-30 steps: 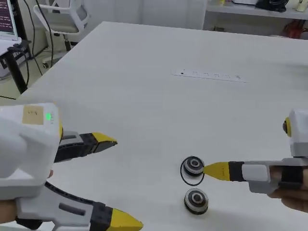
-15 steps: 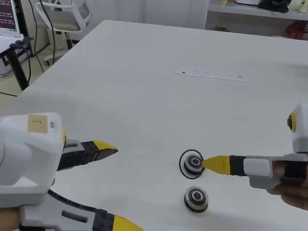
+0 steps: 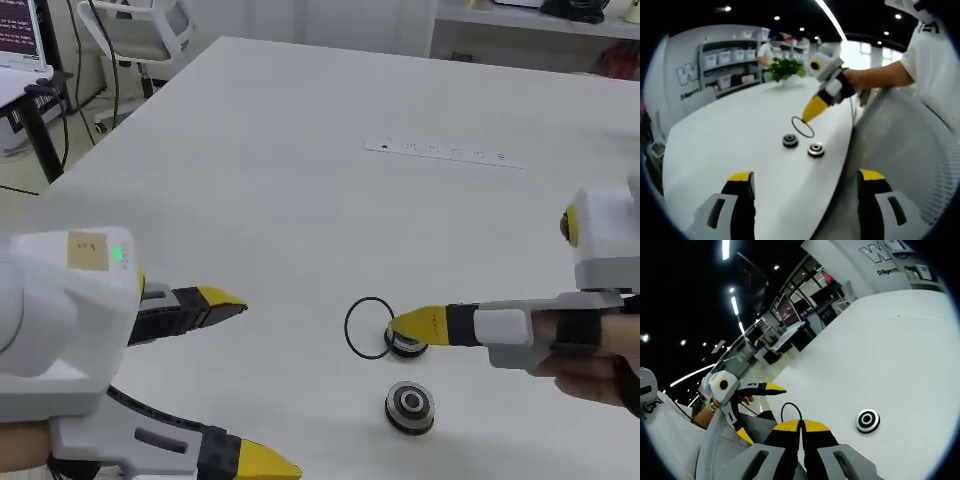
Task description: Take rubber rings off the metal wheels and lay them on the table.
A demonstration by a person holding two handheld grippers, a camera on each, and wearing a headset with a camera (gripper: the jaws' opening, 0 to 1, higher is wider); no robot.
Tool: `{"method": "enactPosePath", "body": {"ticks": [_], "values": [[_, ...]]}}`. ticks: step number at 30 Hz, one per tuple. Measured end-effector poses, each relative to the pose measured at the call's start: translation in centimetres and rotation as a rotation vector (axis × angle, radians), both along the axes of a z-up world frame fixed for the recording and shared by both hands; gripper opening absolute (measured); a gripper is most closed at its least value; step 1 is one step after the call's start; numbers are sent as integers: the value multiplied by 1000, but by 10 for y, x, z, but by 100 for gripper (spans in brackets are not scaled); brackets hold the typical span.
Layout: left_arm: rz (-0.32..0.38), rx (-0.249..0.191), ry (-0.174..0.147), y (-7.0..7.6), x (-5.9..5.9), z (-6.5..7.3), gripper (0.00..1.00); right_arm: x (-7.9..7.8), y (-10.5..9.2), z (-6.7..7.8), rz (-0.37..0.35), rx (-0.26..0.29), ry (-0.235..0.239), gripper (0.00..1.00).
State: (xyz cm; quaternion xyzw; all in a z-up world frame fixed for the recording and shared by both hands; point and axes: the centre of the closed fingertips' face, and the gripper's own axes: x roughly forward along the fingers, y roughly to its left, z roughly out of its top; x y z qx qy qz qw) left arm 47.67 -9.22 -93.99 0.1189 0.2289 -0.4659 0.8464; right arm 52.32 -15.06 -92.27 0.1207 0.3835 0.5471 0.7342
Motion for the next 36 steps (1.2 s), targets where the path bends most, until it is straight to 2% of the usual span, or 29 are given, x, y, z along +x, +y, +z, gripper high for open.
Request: {"method": "enactPosePath", "body": {"ticks": [5, 9, 17, 25, 32, 35, 36], "values": [[1, -2, 2, 0, 0, 0, 85, 0, 12, -4, 31, -19, 0, 0], [-3, 4, 1, 0, -1, -1, 85, -2, 20, -13, 58, -56, -1, 0], [-2, 4, 3, -1, -1, -1, 84, -9, 24, -43, 86, -141, 19, 0], [-7, 23, 12, -1, -3, -5, 83, -16, 17, -75, 52, -198, 67, 0], [0, 27, 15, 1, -3, -7, 82, -11, 13, -86, 8, -193, 109, 0], [3, 24, 15, 1, -3, -6, 82, -13, 12, -90, 9, -214, 111, 0], [3, 23, 15, 1, -3, -6, 82, -13, 14, -88, 9, -205, 113, 0]]}}
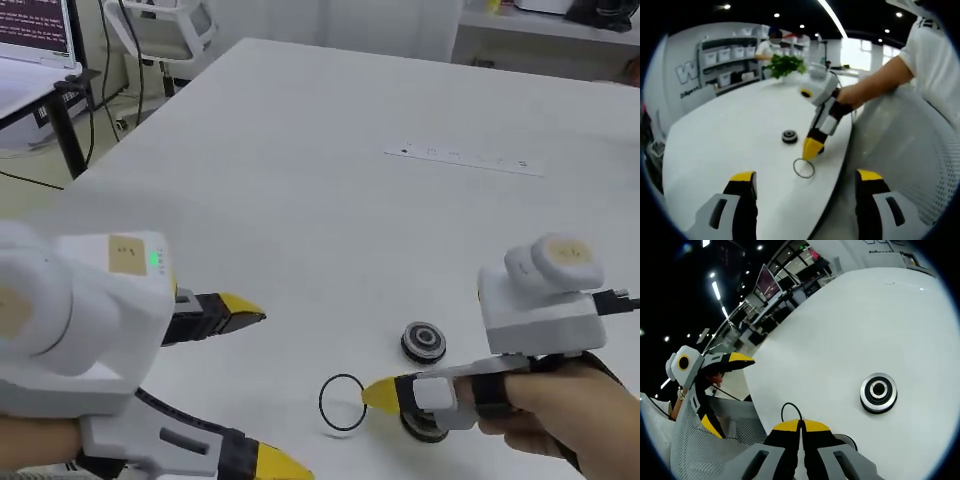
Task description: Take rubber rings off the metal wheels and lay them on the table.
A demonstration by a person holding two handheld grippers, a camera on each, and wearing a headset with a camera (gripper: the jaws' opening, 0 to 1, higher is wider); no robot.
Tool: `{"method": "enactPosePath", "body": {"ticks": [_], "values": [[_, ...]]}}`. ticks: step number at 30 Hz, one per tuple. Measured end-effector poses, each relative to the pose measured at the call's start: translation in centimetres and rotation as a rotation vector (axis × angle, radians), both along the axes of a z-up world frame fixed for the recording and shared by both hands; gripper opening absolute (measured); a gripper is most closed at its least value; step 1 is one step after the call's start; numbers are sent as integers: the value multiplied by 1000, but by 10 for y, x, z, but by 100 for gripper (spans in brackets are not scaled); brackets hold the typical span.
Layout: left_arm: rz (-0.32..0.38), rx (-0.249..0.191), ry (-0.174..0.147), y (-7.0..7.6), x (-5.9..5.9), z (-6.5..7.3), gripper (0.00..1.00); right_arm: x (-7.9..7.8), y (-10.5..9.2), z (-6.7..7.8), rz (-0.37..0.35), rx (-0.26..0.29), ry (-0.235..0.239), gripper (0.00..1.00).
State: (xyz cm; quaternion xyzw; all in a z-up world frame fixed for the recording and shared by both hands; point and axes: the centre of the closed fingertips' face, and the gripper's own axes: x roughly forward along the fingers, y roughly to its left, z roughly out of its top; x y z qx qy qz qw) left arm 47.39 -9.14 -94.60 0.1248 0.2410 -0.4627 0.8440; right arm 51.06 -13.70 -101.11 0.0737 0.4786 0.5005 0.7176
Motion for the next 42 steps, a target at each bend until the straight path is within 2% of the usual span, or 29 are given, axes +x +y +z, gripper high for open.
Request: {"method": "enactPosePath", "body": {"ticks": [4, 11, 14, 21, 27, 30, 33, 37, 40, 42], "values": [[-8, 10, 5, 0, -1, -2, 81, 2, 2, 0, -6, 4, -3, 0], [-11, 11, 10, 0, -1, -4, 81, 1, 5, -2, 28, -17, -48, 0], [-18, 31, 13, 1, -2, -7, 80, 2, 5, -2, 35, -23, -64, 0], [-27, 45, 17, 1, -3, -9, 80, -1, 6, -2, 52, -22, -69, 0], [-28, 47, 14, 1, -3, -9, 80, -1, 8, -1, 73, -30, -106, 4], [-29, 46, 16, 1, -3, -9, 80, -1, 7, 0, 71, -29, -109, 7], [-31, 49, 18, 1, -3, -10, 80, 0, 7, 3, 65, -20, -106, 8], [-34, 50, 18, 1, -4, -10, 80, 5, 5, 11, 50, -6, -126, 9], [-34, 45, 18, 0, -4, -9, 80, 10, 2, 20, 32, 17, -123, 11], [-34, 38, 20, -1, -4, -8, 80, 11, 0, 29, 33, 34, -141, 12]]}}
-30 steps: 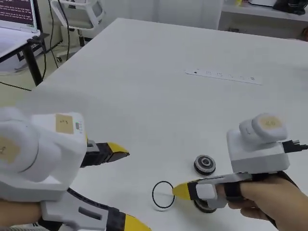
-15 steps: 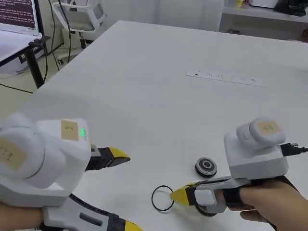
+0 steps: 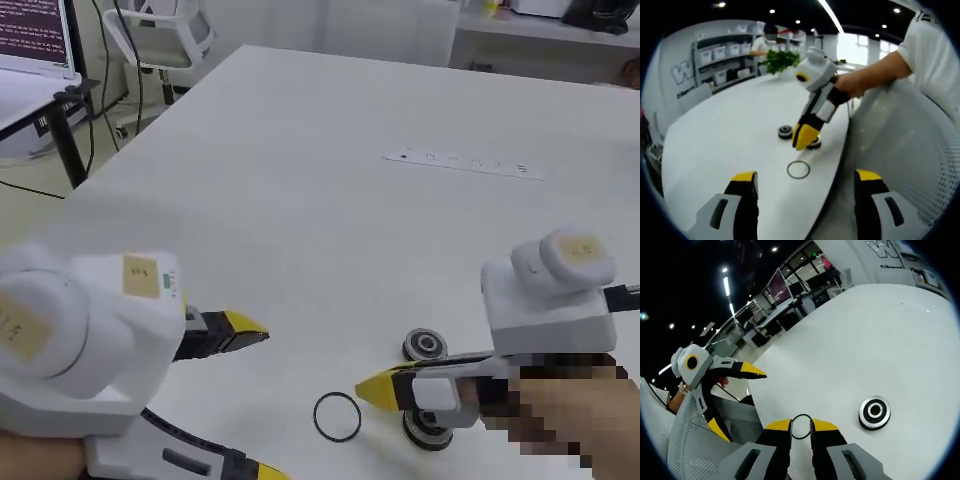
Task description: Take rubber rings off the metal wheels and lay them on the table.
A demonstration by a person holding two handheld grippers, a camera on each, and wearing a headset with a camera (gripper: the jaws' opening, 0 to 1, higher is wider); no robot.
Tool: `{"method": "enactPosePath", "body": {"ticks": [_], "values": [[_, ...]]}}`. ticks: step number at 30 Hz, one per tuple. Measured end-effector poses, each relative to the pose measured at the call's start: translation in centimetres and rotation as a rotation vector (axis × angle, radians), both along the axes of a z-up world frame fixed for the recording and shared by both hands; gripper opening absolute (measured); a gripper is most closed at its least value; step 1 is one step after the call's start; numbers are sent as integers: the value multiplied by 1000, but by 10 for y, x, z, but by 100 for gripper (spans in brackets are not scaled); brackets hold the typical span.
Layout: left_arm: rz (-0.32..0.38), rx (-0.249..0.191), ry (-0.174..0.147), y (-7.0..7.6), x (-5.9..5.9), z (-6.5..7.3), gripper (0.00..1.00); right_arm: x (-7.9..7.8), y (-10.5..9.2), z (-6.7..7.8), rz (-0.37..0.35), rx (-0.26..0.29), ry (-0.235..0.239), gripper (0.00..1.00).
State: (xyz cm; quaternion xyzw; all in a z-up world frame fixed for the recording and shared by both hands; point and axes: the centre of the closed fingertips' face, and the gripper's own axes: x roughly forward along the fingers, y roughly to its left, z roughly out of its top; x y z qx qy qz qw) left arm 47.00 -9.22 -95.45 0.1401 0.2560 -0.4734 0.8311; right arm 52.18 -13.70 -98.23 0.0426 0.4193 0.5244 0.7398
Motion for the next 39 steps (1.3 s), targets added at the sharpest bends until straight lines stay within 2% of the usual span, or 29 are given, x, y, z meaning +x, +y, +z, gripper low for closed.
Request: {"method": "enactPosePath", "body": {"ticks": [4, 6, 13, 19, 21, 22, 26, 29, 32, 36, 39], "values": [[3, -16, 4, -1, 0, 1, 80, 0, -2, 16, 19, 20, -43, 14], [3, -19, 5, -2, 0, 2, 80, 2, -4, 20, 21, 24, -51, 15], [2, -20, 1, -3, -1, 3, 79, 7, -8, 50, 11, 78, -105, 16], [-5, -30, -3, -5, -1, 6, 79, 11, -20, 69, 2, 101, -158, 17], [-22, -55, -19, -9, -2, 13, 79, 13, -25, 76, 5, 111, -203, 17], [-30, -62, -25, -10, -3, 15, 79, 15, -28, 82, 7, 126, -246, 16], [-47, -72, -21, -14, -6, 22, 80, 14, -39, 94, 7, 154, -282, 16], [-53, -119, -39, -20, -5, 34, 80, 17, -47, 102, -25, 191, -286, 16], [-55, -143, -48, -23, -2, 45, 80, 21, -57, 101, -56, 189, -292, 16], [-96, -117, -88, -27, 0, 55, 78, 29, -71, 89, -93, 158, -287, 16], [-129, -120, -116, -33, 2, 69, 76, 34, -80, 77, -116, 131, -277, 16]]}}
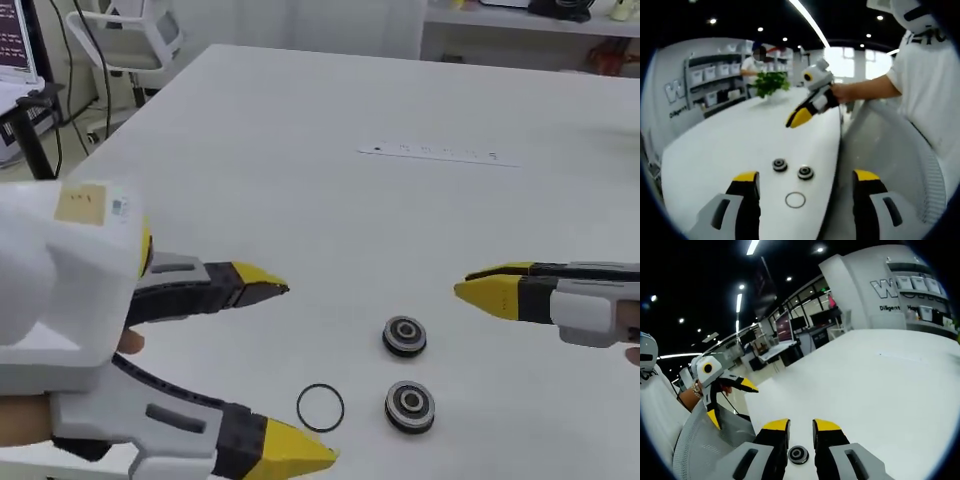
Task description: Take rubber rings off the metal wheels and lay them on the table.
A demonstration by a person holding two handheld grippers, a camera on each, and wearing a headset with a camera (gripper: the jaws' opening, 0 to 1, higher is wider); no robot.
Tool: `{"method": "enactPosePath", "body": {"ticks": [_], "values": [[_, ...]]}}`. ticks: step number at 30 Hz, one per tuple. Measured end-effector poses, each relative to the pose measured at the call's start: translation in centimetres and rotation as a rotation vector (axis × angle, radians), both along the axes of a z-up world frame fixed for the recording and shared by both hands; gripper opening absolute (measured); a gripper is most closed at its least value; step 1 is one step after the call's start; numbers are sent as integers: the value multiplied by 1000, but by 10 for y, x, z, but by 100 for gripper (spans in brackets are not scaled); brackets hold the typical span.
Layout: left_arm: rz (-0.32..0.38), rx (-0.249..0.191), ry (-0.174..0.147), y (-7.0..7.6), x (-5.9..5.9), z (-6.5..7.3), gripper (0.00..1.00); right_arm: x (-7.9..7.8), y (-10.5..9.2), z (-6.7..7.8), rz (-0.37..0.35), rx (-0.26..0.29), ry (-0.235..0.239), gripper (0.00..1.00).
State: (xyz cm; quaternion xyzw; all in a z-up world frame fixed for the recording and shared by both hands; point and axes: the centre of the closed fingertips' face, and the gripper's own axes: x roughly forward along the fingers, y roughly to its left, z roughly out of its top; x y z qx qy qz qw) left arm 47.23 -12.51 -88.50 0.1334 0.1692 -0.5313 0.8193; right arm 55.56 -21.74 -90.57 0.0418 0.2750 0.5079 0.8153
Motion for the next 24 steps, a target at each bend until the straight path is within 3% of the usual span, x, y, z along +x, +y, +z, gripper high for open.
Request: {"method": "enactPosePath", "body": {"ticks": [4, 10, 15, 19, 24], "values": [[-33, -24, -47, -11, 8, 20, 76, 1, -4, -14, -15, -8, 34, 15], [-71, -39, -102, -28, 24, 37, 75, -3, -6, -37, 22, -112, 38, 16], [-115, 5, -103, -40, 33, 29, 70, -10, -4, -48, 64, -145, 50, 16], [-170, -20, -79, -58, 33, 26, 70, -14, -4, -53, 77, -154, 61, 17], [-246, 7, -76, -78, 36, 19, 70, -21, -3, -64, 112, -193, 77, 17]]}}
